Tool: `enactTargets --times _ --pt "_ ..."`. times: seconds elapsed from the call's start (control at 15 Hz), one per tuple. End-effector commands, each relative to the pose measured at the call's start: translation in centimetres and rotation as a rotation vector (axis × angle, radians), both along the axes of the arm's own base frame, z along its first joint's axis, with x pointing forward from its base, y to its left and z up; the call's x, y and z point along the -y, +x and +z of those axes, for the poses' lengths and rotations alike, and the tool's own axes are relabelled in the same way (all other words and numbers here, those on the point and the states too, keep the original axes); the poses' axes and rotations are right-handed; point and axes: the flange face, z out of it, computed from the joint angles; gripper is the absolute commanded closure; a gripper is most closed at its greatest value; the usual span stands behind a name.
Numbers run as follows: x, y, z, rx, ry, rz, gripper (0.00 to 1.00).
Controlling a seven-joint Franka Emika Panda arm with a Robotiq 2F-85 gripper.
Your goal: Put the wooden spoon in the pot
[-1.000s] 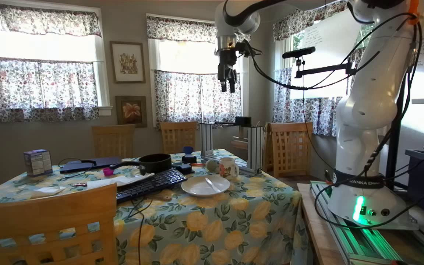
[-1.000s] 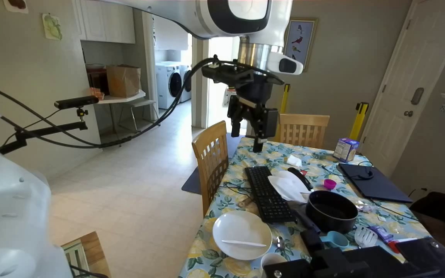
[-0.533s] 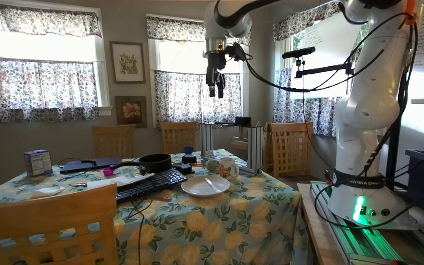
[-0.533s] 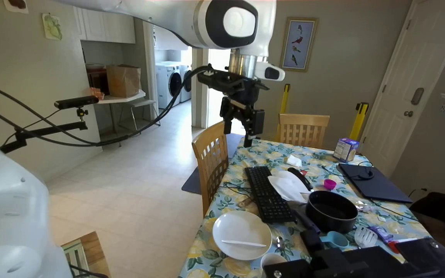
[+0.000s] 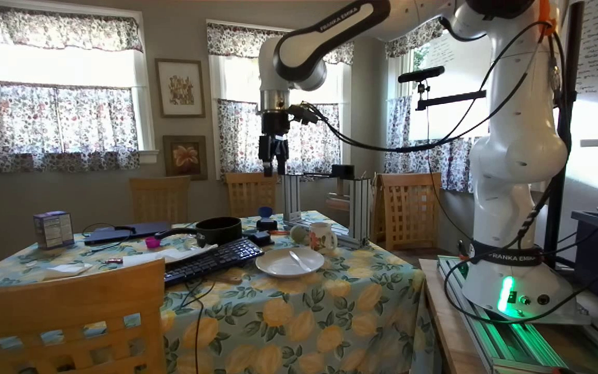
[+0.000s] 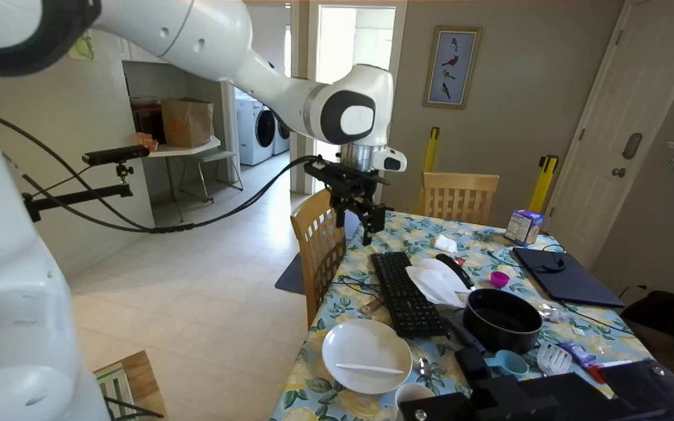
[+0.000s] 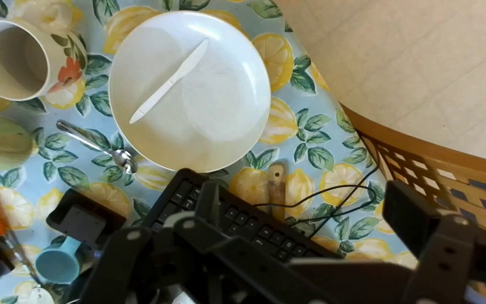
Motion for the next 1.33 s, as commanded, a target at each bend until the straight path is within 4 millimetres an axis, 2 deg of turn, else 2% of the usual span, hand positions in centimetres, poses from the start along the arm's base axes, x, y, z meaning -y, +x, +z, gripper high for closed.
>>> enactTargets --times 0.0,0.2,0.4,0.47,0.67,0.87,1.27 --pt "-1.3 3.2 -4.6 -0.041 0.013 0.031 0.00" --pt "-2.4 4.8 -8.9 -0.083 0.035 0.034 0.00" --pt "-2.9 6.5 -11.7 -0.113 0.034 0.040 0.00" --pt "-2.5 4.6 -10.7 -0.107 0.012 0.038 0.00" --pt "-2.6 5.8 -12.2 -0.120 0.013 0.039 0.00" --pt "-1.8 5.7 -11.8 -0.103 0.035 -0.032 0.00" --pt "-2.5 8.5 -16.2 -0.070 0.094 -0.074 0.00"
